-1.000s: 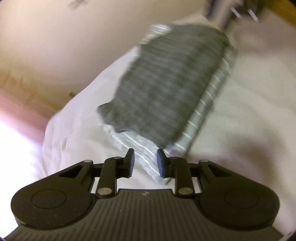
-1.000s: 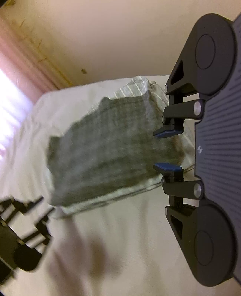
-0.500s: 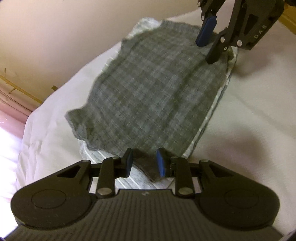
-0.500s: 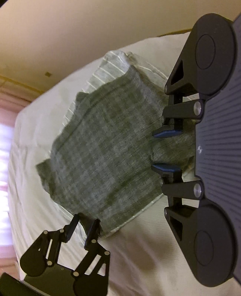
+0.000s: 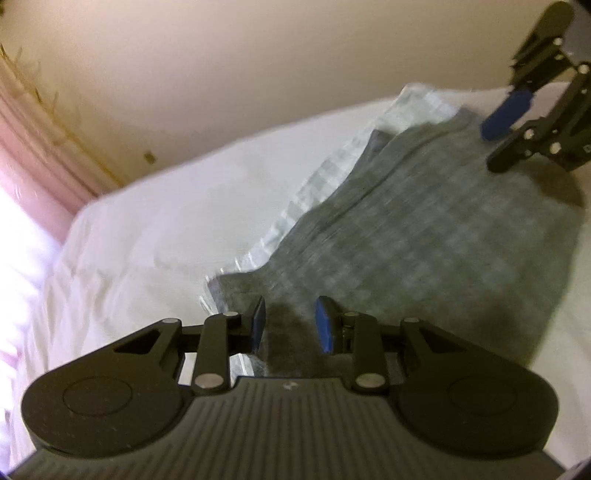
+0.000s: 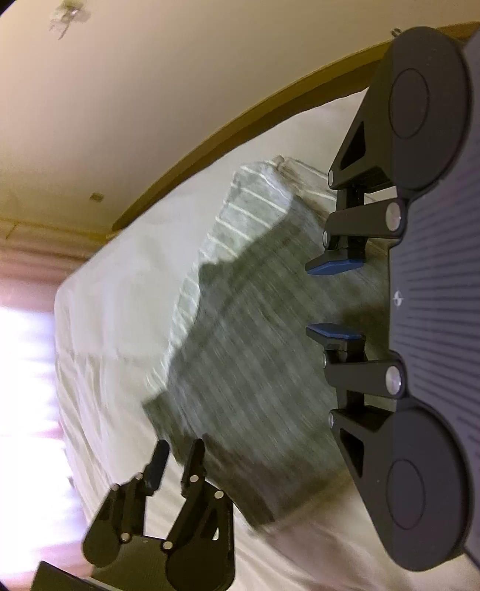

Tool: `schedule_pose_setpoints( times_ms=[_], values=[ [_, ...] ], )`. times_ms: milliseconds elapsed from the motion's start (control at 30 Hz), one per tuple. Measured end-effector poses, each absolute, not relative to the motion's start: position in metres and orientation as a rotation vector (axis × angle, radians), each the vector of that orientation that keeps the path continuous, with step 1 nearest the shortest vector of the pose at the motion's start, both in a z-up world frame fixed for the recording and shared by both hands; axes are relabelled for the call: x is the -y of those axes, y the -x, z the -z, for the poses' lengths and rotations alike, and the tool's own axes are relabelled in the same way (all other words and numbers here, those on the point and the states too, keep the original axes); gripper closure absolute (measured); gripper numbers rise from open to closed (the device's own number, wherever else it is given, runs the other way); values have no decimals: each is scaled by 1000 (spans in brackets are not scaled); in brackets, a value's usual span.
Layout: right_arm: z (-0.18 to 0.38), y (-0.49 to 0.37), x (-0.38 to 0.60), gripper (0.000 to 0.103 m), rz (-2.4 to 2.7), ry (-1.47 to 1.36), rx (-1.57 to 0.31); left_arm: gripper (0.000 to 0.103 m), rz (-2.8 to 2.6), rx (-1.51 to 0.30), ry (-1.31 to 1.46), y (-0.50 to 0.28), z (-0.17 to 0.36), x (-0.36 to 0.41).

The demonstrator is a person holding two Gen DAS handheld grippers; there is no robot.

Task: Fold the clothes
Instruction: 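Release the garment with both tools and smooth it onto the striped cloth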

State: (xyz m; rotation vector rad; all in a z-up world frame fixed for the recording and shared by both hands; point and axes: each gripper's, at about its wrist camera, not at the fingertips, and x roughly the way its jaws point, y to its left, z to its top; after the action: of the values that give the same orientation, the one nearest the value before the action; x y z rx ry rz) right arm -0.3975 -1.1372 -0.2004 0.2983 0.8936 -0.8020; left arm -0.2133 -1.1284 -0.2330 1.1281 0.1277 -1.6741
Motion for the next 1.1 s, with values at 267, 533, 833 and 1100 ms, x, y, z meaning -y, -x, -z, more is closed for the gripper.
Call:
schedule_pose_setpoints(
  times_ms=[267,533,833,1100],
  values=[
    [215,404,1170,75,836,-397,-898,76,1646,-233,-1140,193,246,1144],
    [212,412,1188,77,901,-418,-836,76,1674,-158,-1075,216,225,1142],
    [206,427,1196,80,967,-497,-818,66,1579,-327,-1012,193,211,1141],
    [186,434,1124,57,951,-595,-749,37,1470,-565,-885,194,201,1078]
  ],
)
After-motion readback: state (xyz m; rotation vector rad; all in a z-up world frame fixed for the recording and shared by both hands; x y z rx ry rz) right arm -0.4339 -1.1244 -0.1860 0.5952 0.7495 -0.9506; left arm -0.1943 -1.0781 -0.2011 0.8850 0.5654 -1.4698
